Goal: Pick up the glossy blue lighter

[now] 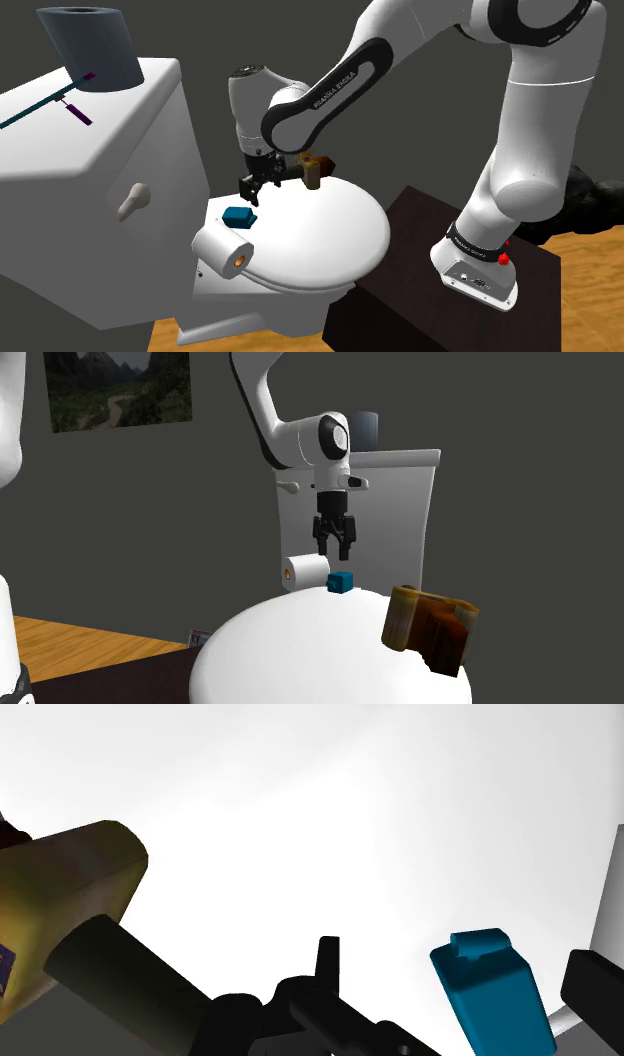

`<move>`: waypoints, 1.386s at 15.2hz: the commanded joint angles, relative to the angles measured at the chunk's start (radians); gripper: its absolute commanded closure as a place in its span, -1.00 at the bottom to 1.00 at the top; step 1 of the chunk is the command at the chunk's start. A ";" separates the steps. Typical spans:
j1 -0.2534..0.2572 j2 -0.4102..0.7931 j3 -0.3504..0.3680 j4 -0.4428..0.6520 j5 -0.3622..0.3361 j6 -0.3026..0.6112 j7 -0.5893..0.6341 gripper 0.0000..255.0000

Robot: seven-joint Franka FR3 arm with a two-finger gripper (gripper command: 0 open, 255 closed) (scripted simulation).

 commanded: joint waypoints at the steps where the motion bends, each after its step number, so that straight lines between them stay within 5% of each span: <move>1: 0.029 0.082 -0.008 0.068 -0.043 0.005 0.037 -1.00; 5: 0.092 0.231 -0.033 0.206 -0.106 0.003 0.087 -1.00; 14: 0.108 0.303 -0.056 0.206 -0.139 0.071 0.111 -1.00; 15: 0.108 0.305 -0.057 0.209 -0.139 0.071 0.110 1.00; 21: 0.112 0.318 -0.059 0.226 -0.141 0.067 0.111 1.00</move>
